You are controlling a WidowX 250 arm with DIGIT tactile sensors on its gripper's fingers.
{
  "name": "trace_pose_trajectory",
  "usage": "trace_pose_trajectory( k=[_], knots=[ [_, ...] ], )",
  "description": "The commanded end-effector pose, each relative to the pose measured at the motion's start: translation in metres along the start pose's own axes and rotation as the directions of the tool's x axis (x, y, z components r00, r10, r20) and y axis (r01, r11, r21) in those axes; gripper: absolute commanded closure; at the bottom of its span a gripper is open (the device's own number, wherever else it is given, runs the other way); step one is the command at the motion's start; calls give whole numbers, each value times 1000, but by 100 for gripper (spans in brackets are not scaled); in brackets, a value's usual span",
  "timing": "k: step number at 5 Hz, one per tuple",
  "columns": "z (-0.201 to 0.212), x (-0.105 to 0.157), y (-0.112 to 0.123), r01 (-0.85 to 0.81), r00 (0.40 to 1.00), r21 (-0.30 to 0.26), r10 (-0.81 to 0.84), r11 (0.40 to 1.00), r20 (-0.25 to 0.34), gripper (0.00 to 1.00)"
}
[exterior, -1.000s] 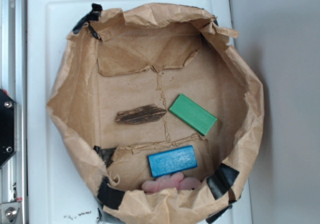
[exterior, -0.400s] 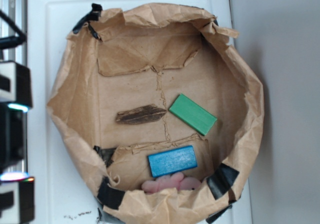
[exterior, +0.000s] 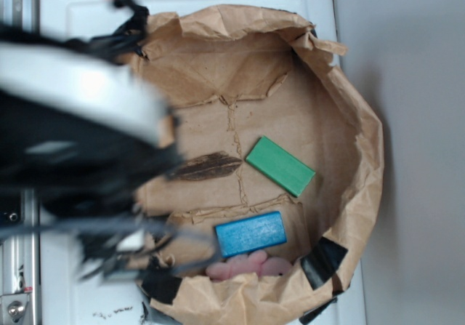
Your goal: Grab the wood chip.
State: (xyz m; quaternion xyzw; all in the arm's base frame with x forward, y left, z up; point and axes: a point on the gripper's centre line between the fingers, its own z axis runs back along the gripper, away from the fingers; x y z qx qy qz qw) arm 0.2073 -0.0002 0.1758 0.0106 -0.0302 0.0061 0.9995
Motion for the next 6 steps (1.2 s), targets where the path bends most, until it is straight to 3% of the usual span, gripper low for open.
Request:
trace_pose_trajectory(
  k=[1, 3, 4, 5, 6],
  knots=[
    [-14, 30, 20, -62, 998, 50, 62, 997, 13, 0],
    [-14, 30, 20, -62, 998, 50, 62, 997, 13, 0],
    [-59, 41, 5, 1, 999, 29, -2, 1000, 41, 0],
    [-106, 54, 1, 61, 987, 38, -66, 997, 149, 0],
    [-140, 66, 1, 76, 984, 48, -82, 996, 157, 0]
  ],
)
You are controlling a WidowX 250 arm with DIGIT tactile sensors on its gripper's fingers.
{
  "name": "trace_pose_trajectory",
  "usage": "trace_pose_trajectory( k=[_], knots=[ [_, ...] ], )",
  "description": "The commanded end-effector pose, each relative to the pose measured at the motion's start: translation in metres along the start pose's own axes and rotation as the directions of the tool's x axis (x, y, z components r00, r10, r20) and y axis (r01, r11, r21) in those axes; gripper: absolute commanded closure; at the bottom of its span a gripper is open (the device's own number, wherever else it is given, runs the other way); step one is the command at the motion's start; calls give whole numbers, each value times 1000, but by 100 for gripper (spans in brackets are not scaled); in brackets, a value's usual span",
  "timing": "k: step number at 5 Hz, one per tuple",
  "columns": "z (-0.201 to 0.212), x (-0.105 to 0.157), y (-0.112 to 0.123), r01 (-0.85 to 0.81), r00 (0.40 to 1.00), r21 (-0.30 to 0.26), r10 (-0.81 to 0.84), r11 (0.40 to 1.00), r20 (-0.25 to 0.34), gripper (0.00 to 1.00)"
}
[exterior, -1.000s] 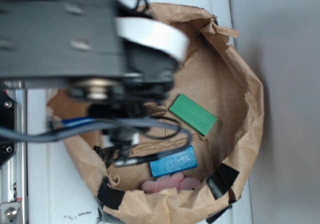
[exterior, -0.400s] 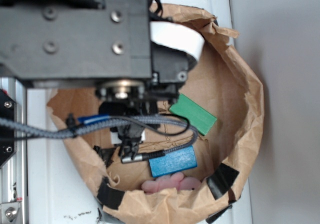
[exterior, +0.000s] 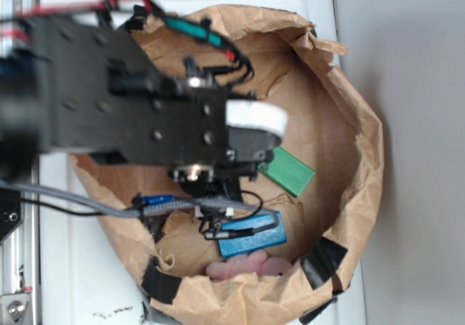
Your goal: Grab the wood chip.
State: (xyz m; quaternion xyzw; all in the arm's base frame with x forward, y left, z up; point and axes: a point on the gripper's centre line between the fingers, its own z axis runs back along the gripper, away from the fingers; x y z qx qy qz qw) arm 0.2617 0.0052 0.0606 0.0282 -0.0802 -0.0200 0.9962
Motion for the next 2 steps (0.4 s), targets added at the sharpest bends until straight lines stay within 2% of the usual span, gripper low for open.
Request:
trace_pose_trajectory(
  k=[1, 2],
  knots=[
    [-45, 11, -13, 90, 994, -1, -89, 996, 57, 0],
    [-52, 2, -21, 120, 991, 17, -121, 993, 56, 100]
  ],
)
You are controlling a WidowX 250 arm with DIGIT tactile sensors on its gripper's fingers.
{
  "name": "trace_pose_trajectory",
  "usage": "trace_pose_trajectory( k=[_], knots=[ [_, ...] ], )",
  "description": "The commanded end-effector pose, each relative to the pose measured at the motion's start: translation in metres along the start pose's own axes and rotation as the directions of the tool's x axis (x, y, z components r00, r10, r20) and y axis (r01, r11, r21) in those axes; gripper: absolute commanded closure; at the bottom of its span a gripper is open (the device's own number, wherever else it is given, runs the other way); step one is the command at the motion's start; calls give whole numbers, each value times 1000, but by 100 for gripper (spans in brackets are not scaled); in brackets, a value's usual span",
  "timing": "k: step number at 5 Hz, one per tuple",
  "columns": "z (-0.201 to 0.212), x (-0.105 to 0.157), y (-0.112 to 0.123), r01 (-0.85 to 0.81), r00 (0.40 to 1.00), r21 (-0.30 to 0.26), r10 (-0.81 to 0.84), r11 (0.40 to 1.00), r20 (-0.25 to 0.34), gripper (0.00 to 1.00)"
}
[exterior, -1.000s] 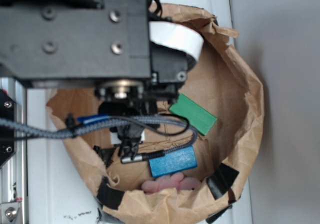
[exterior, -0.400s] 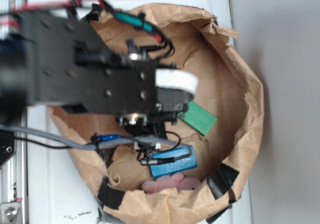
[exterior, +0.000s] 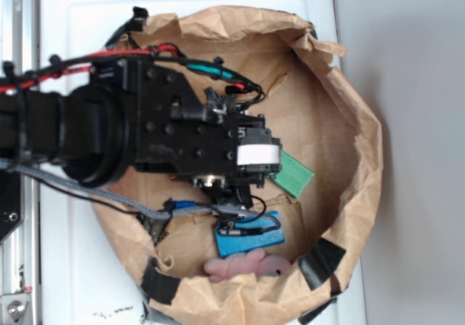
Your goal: Grab the wood chip.
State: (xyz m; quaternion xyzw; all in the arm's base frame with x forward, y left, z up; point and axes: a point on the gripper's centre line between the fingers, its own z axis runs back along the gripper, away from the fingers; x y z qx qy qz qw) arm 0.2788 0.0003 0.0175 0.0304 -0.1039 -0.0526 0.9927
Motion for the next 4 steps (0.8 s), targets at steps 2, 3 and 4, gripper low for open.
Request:
trace_pose_trajectory(
  k=[2, 3, 4],
  knots=[
    [38, -7, -12, -29, 999, -53, 28, 998, -21, 100],
    [63, 5, -12, -74, 996, -90, 69, 993, -58, 100],
    [82, 8, -6, -90, 993, -127, 79, 988, -90, 100]
  ],
)
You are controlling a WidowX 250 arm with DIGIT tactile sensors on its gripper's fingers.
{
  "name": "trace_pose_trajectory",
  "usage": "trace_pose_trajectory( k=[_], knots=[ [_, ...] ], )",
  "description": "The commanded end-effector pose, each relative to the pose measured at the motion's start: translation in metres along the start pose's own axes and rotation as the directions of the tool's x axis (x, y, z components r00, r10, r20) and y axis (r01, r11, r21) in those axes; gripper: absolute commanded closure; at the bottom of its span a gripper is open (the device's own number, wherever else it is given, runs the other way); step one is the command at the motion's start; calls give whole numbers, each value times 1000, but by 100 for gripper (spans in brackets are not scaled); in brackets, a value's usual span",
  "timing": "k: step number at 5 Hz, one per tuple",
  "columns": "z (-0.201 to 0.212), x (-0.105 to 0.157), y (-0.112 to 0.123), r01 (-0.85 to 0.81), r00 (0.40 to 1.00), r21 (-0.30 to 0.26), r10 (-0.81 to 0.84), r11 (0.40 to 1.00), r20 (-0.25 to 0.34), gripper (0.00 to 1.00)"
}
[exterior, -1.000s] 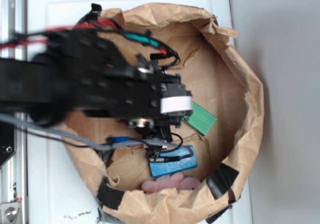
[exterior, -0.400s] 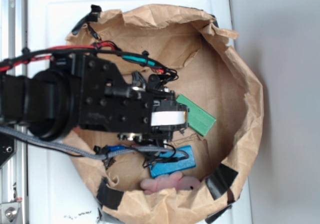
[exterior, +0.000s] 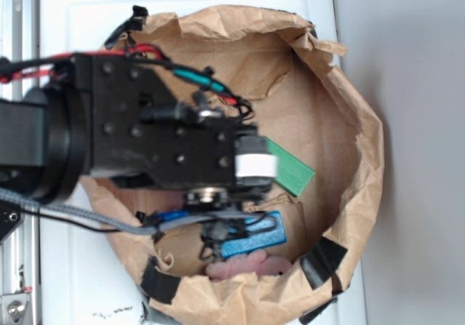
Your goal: Grab the wood chip.
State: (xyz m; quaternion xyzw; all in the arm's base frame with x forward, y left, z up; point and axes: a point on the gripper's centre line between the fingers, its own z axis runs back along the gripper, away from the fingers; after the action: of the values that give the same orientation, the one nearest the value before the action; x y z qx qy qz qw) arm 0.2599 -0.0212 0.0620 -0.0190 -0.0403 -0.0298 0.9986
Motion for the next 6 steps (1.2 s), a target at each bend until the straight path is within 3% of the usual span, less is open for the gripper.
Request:
trace_pose_trajectory(
  k=[1, 2, 3, 4, 5, 6],
  knots=[
    [42, 4, 14, -25, 998, -38, 27, 999, 49, 100],
    [45, -2, 18, -31, 998, -31, 33, 999, 55, 100],
    [44, -1, 18, -15, 999, -13, 16, 1000, 48, 26],
    [36, -2, 21, 12, 998, 2, -12, 1000, 59, 0],
    [25, -2, 33, 34, 993, 49, -39, 998, 113, 0],
    [25, -2, 33, 34, 993, 49, -39, 998, 113, 0]
  ],
)
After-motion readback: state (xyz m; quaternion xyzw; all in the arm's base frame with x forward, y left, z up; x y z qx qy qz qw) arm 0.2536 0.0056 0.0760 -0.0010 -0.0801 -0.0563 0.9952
